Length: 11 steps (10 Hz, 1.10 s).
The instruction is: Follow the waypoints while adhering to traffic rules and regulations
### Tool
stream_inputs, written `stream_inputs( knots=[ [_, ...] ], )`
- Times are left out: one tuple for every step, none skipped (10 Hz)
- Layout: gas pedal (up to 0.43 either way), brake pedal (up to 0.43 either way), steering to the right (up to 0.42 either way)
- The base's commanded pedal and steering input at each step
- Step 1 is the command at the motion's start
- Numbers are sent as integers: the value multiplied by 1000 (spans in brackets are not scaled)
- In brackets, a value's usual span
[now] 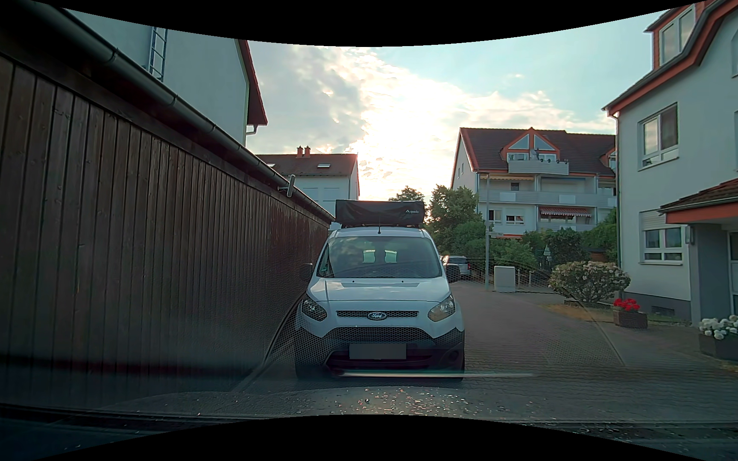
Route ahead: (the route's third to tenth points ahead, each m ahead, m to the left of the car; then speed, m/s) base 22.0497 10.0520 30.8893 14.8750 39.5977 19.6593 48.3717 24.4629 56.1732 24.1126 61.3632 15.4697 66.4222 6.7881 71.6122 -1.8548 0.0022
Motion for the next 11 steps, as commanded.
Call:
stream_inputs(
  knots=[
    [0,116,113],
    [0,98,140],
    [0,91,181],
    [0,67,223],
    [0,43,268],
    [0,18,301],
    [0,12,356],
    [0,12,428],
    [0,12,513],
    [0,12,588],
    [0,18,699]
  ],
)
